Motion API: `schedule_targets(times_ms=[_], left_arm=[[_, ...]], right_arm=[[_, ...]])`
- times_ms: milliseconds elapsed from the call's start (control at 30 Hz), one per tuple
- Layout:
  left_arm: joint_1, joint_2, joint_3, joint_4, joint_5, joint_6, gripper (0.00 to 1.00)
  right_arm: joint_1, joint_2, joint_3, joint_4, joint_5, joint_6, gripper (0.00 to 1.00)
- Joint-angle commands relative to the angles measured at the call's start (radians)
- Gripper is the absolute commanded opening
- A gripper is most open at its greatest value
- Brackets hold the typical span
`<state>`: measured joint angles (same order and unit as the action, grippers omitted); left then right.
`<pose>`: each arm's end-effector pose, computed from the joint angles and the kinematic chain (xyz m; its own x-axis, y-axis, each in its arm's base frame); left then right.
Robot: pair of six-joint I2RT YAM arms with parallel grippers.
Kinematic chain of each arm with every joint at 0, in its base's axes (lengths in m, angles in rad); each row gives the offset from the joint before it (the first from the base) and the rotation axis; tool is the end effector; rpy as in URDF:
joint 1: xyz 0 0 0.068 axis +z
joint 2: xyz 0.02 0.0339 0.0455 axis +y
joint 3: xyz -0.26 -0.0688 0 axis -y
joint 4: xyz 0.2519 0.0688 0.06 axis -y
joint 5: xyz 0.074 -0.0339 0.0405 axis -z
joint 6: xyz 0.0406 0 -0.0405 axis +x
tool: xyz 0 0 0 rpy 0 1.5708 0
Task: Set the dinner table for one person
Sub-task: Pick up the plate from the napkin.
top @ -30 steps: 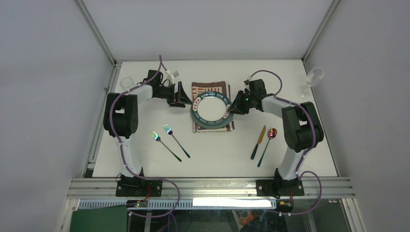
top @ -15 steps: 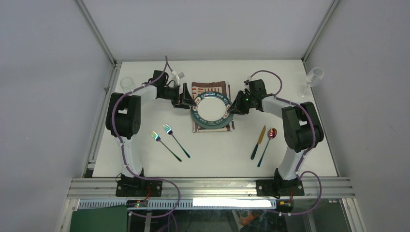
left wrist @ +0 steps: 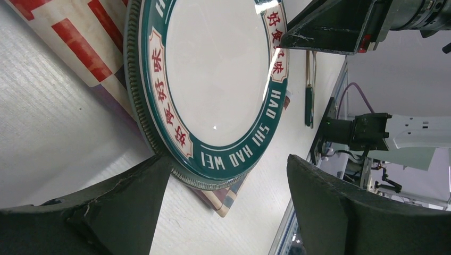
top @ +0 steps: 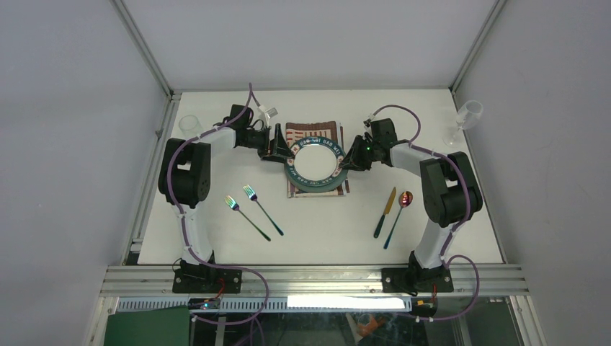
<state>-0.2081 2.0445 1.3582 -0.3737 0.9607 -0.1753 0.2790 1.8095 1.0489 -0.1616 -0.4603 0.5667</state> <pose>0.4031 -0.1191 0.1468 -0.9295 0.0941 -0.3567 0.3537 0.5019 -0.7893 0.3526 0.1198 0.1480 -0.9173 0.2375 -0.3196 -0.0145 0.7821 0.6230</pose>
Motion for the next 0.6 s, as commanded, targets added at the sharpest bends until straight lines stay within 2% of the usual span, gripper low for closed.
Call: schedule_targets(times_ms=[0, 567], left_arm=[[-0.024, -0.063, 0.018, 0.028, 0.051, -0.021, 0.84], [-0.041, -0.053, 0.021, 0.027, 0.096, -0.017, 0.85]], right_arm=[[0.004, -0.032, -0.006, 0.021, -0.015, -0.006, 0.21], [0.005, -0.015, -0.013, 0.036, -0.035, -0.004, 0.18]])
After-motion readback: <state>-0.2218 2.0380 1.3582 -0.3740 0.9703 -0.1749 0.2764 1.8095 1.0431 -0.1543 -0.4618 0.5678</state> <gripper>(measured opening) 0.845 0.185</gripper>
